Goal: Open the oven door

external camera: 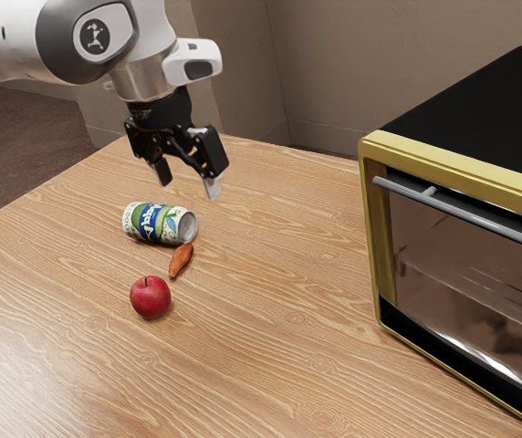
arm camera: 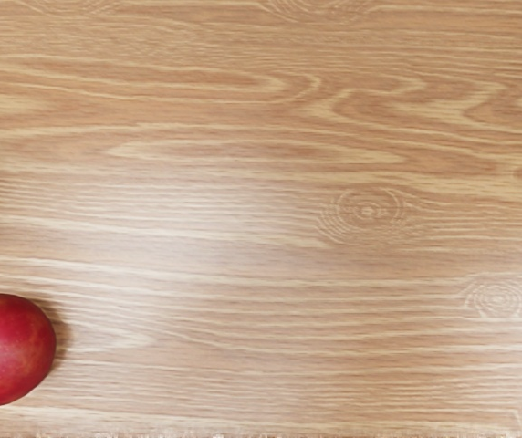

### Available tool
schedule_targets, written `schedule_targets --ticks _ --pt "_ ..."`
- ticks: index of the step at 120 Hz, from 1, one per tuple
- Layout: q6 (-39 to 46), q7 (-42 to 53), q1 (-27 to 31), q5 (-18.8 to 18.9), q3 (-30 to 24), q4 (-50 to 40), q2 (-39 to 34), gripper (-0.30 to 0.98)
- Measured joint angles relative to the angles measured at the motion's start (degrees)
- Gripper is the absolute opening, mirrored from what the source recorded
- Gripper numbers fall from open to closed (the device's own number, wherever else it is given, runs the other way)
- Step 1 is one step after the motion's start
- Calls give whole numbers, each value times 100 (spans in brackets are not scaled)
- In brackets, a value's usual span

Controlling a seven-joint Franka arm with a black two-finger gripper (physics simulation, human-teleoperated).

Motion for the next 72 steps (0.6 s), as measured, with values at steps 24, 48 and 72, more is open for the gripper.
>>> schedule_targets --ticks 24,48,72 --pt "-73 146 7 7 -19 415 -268 69" --pt "-601 2212 668 4 -2733 1028 -1110 69" --pt "-491 3934 -651 -33 -3815 1010 -776 68"
